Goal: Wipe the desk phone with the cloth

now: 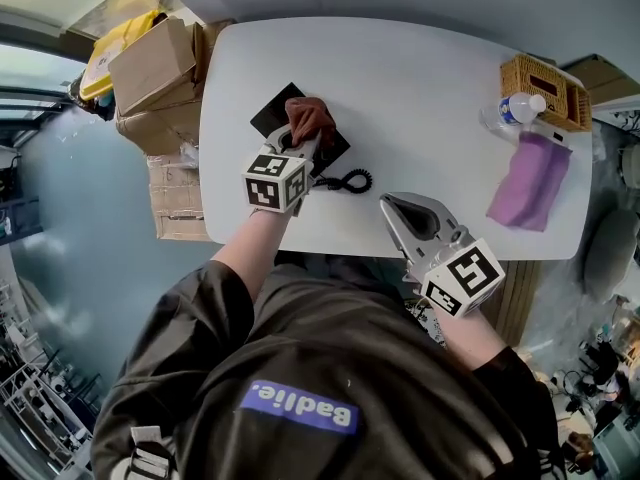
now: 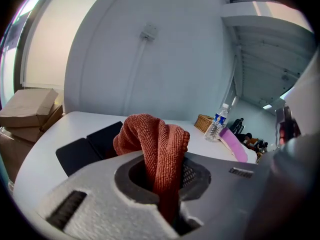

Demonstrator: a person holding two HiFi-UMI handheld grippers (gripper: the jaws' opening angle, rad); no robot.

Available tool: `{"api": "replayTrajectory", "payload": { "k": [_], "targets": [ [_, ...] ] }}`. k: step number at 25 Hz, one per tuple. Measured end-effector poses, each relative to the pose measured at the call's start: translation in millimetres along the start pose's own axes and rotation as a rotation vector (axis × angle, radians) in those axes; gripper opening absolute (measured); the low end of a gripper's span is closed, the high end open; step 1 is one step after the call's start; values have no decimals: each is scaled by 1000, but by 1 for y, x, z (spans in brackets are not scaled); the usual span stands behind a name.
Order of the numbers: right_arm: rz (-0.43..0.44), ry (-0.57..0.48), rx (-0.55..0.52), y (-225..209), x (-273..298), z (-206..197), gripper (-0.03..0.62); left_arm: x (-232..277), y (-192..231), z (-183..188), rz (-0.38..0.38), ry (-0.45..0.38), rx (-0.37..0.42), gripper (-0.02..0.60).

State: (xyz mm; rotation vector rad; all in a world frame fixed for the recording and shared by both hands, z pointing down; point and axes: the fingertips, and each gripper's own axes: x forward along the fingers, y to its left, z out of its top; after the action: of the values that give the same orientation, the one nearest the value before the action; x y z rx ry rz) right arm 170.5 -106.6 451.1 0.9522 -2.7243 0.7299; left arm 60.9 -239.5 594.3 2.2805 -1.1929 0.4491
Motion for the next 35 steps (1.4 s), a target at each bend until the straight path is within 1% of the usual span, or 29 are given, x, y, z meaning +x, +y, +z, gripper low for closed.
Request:
{"api": "replayTrajectory", "payload": {
  "k": [6,10,13,16,19,23,27,30,35],
  "targets": [
    [-9,5,9,3,-7,-9,28,4,-30,-37,-45,50,-23,37],
    [-11,-1,7,9,-12,-12,28,4,-48,-52,-80,79,2,37],
    [-14,-17,6,15,-15,-12,28,-6,-57,-47,-95,64,15,37],
    [-14,-36,1,25,-18,-10,28,-28,-68,-31,-119,26,28,37],
    [-16,-57,-10,44,-15,-3,28,-64,-76,-6,-145,-35,40,37],
    [-21,-86,-31,81,-8,7,28,-126,-81,23,-185,-124,39,37],
    [-49,-113,-65,119,7,15,28,-189,-84,44,-267,-206,64,37],
    [-87,-128,-72,154,18,17,28,-239,-85,50,-335,-247,82,37],
    [-147,-143,-65,208,37,14,28,-313,-79,47,-432,-299,92,37]
  ]
}}
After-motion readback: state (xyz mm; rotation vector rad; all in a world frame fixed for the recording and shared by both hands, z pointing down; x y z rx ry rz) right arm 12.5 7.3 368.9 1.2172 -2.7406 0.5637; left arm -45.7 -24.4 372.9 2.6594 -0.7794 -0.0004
